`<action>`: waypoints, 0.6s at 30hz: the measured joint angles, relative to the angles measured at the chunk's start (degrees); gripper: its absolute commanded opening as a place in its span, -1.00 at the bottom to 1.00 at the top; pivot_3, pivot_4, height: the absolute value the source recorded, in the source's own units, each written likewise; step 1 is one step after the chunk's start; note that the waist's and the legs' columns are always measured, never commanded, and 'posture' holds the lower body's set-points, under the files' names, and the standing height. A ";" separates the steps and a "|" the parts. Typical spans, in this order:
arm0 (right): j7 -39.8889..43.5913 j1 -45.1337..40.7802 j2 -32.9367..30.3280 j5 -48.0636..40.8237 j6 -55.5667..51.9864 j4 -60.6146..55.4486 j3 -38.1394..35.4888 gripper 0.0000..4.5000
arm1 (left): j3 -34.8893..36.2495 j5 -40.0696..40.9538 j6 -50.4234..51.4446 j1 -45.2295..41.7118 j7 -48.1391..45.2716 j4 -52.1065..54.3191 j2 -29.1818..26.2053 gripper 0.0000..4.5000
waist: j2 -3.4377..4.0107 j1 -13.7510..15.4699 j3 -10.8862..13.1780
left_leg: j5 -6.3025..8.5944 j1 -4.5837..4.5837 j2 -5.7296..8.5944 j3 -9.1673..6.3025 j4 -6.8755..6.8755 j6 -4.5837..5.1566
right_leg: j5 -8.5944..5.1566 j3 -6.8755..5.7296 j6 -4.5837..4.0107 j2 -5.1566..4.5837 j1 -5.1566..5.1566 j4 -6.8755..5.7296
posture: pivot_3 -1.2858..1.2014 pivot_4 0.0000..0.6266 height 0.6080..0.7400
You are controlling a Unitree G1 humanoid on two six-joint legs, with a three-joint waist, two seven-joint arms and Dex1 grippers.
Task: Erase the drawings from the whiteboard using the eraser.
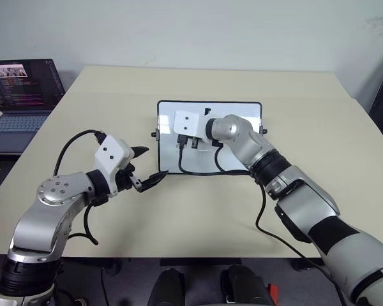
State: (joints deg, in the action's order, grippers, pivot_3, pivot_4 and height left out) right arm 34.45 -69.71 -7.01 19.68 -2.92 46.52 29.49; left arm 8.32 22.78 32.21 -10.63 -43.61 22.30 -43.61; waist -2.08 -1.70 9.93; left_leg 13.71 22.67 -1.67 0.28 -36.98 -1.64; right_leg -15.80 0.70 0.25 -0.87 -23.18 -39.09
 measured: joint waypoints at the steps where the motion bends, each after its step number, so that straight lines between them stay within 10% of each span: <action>1: 0.89 0.05 -0.15 0.05 0.06 -0.14 0.03 -0.52 | 0.00 0.00 -0.03 -0.17 -0.12 -0.06 0.00 1.00 | 0.00 0.00 0.00 | 0.00 0.00 0.00 0.01 0.01 0.00 | 0.00 0.01 0.00 0.00 0.00 0.00 | 0.03 -0.52 1.00; 7: 9.72 4.23 -1.45 0.54 -0.21 -5.00 2.67 -0.52 | -0.02 -0.01 -0.14 -0.80 -0.65 -0.08 0.01 1.00 | -0.01 -0.07 -0.02 | 0.01 -0.04 -0.01 0.00 0.02 0.00 | 0.00 0.01 0.00 0.01 0.02 -0.04 | 0.03 -0.52 1.00; 18: -1.57 -0.85 -0.94 3.42 2.33 1.47 0.96 -0.52 | -0.12 -0.12 -0.18 -0.95 -0.74 -0.15 0.08 1.00 | -0.01 -0.06 -0.01 | -0.13 -0.07 -0.02 0.06 0.05 0.11 | 0.15 0.07 -0.10 0.04 0.02 0.02 | 0.03 -0.52 1.00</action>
State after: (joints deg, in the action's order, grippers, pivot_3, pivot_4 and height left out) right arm 32.88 -70.55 -7.95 23.10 -0.60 47.99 30.45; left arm 8.19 22.66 32.03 -11.59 -44.36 22.15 -43.52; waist -2.09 -1.77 9.91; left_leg 13.58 22.60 -1.70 0.34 -36.93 -1.53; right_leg -15.66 0.77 0.16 -0.83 -23.16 -39.07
